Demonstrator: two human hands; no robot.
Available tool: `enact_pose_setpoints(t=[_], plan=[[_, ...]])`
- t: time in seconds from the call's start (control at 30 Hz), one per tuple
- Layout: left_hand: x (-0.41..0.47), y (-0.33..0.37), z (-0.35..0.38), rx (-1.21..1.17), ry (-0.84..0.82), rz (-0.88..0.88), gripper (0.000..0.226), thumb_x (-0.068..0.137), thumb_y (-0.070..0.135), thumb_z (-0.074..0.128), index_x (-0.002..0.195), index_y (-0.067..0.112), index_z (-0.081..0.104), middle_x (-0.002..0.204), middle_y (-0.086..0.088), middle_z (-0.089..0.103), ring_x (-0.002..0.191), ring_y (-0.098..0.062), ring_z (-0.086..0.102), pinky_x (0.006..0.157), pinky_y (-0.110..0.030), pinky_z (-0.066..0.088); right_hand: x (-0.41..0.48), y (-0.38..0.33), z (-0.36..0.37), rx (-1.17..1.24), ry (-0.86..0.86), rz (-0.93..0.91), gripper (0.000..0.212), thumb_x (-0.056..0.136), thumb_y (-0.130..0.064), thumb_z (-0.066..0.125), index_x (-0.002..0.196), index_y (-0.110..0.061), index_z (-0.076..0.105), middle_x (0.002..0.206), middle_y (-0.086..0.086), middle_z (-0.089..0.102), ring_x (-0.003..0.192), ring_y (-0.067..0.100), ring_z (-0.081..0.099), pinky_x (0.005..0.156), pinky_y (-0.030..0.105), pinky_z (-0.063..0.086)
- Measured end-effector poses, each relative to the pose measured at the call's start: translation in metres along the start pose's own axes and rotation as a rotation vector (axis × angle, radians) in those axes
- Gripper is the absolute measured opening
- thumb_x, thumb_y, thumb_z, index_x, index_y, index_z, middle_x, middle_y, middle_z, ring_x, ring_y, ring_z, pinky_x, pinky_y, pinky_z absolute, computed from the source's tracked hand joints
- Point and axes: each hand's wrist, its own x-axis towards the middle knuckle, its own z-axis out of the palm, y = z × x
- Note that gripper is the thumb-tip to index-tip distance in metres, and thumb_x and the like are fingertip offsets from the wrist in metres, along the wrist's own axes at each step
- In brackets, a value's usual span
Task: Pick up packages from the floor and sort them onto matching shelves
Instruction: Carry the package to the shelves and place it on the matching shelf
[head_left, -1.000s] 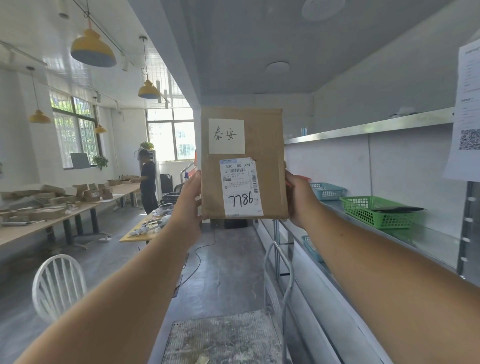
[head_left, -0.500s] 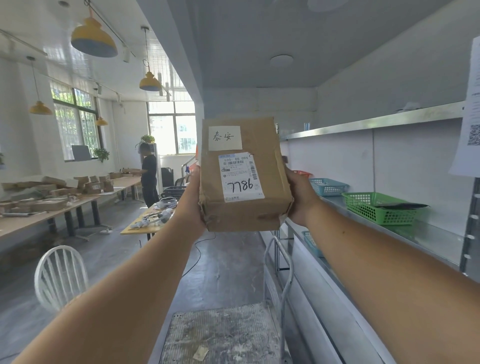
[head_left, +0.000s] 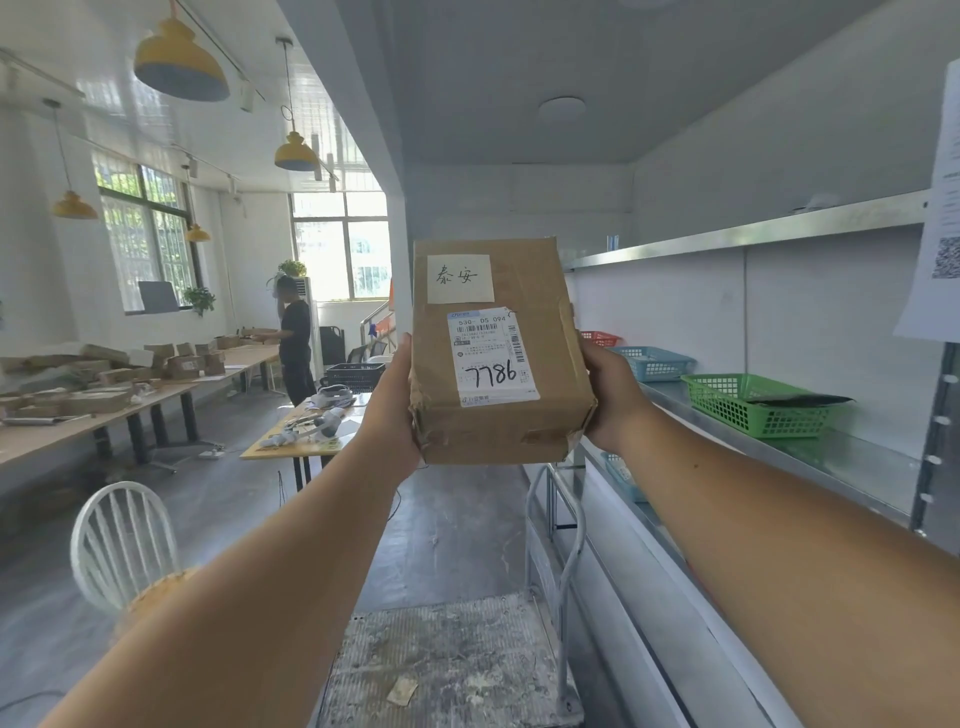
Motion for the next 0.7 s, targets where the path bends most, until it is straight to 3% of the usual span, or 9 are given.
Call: enact_pose_setpoints(t=[0.13, 0.23, 0.3, 0.37, 0.43, 0.47, 0.5, 0.57, 0.7], plan=[[0.005, -0.004, 0.000, 0.020, 0.009, 0.009, 0.055, 0.098, 0.070, 0.055, 0.088, 0.029, 0.090, 0.113, -0.008, 0.084, 0.094, -0.032, 0.083, 0.091, -0.050, 0.059, -0.003, -0.002, -0.003, 0.048, 0.012, -0.006, 0.061, 0.097, -0.054, 0.071, 0.145, -0.017, 0.071, 0.144, 0.013, 0.070, 0.143, 0.039, 0.061, 0.093, 0.041, 0.062], [0.012, -0.009, -0.006, 0.022, -0.010, 0.010, 0.055, 0.089, 0.076, 0.062, 0.108, 0.031, 0.087, 0.124, -0.009, 0.081, 0.114, -0.037, 0.077, 0.112, -0.060, 0.051, -0.009, -0.001, -0.004, 0.037, -0.012, -0.018, 0.074, 0.086, -0.054, 0.079, 0.148, -0.015, 0.068, 0.154, 0.016, 0.065, 0.143, 0.040, 0.061, 0.115, 0.053, 0.051], [0.019, -0.011, -0.008, -0.003, -0.009, -0.007, 0.056, 0.083, 0.078, 0.068, 0.108, 0.031, 0.086, 0.124, -0.009, 0.080, 0.117, -0.040, 0.075, 0.115, -0.064, 0.047, -0.009, 0.002, -0.006, 0.035, 0.003, -0.003, 0.089, 0.070, -0.057, 0.090, 0.146, -0.015, 0.070, 0.152, 0.017, 0.065, 0.139, 0.043, 0.064, 0.122, 0.054, 0.046], [0.024, -0.013, -0.010, -0.021, -0.005, -0.027, 0.054, 0.081, 0.078, 0.069, 0.103, 0.032, 0.087, 0.123, -0.009, 0.081, 0.118, -0.040, 0.075, 0.115, -0.065, 0.046, -0.008, 0.004, -0.010, 0.040, 0.008, 0.024, 0.085, 0.067, -0.059, 0.095, 0.137, -0.015, 0.076, 0.139, 0.019, 0.064, 0.113, 0.043, 0.064, 0.102, 0.042, 0.048], [0.027, -0.018, -0.010, -0.027, -0.024, -0.046, 0.055, 0.084, 0.079, 0.066, 0.104, 0.032, 0.087, 0.123, -0.008, 0.081, 0.115, -0.039, 0.076, 0.115, -0.063, 0.046, -0.008, 0.006, -0.019, 0.076, 0.002, 0.068, 0.057, 0.072, -0.059, 0.095, 0.114, -0.024, 0.079, 0.115, 0.016, 0.058, 0.088, 0.032, 0.049, 0.079, 0.035, 0.041], [0.026, -0.022, -0.009, -0.031, -0.035, -0.061, 0.055, 0.088, 0.077, 0.064, 0.107, 0.031, 0.086, 0.123, -0.008, 0.081, 0.112, -0.038, 0.078, 0.113, -0.062, 0.048, -0.011, 0.008, -0.022, 0.089, 0.028, 0.084, 0.053, 0.072, -0.059, 0.094, 0.110, -0.025, 0.077, 0.108, 0.015, 0.055, 0.087, 0.031, 0.049, 0.079, 0.033, 0.042], [0.023, -0.027, -0.008, -0.035, -0.047, -0.070, 0.053, 0.093, 0.073, 0.060, 0.112, 0.029, 0.084, 0.123, -0.008, 0.081, 0.108, -0.036, 0.080, 0.110, -0.060, 0.051, -0.015, 0.009, -0.026, 0.082, 0.071, 0.082, 0.058, 0.070, -0.060, 0.094, 0.112, -0.024, 0.079, 0.113, 0.014, 0.061, 0.095, 0.034, 0.058, 0.090, 0.034, 0.049], [0.014, -0.039, -0.001, -0.048, -0.079, -0.089, 0.050, 0.102, 0.066, 0.053, 0.117, 0.028, 0.080, 0.122, -0.007, 0.082, 0.101, -0.032, 0.082, 0.098, -0.054, 0.057, -0.027, 0.011, -0.036, 0.006, 0.172, 0.043, 0.078, 0.068, -0.067, 0.090, 0.133, -0.024, 0.079, 0.136, 0.011, 0.074, 0.126, 0.037, 0.070, 0.119, 0.051, 0.050], [-0.004, -0.068, 0.019, -0.064, -0.132, -0.168, 0.050, 0.106, 0.063, 0.045, 0.120, 0.027, 0.078, 0.119, -0.005, 0.082, 0.098, -0.028, 0.082, 0.078, -0.044, 0.064, -0.059, 0.006, -0.062, -0.046, 0.277, 0.036, 0.075, 0.079, -0.067, 0.082, 0.138, -0.022, 0.076, 0.149, 0.014, 0.070, 0.136, 0.040, 0.067, 0.119, 0.064, 0.047]])
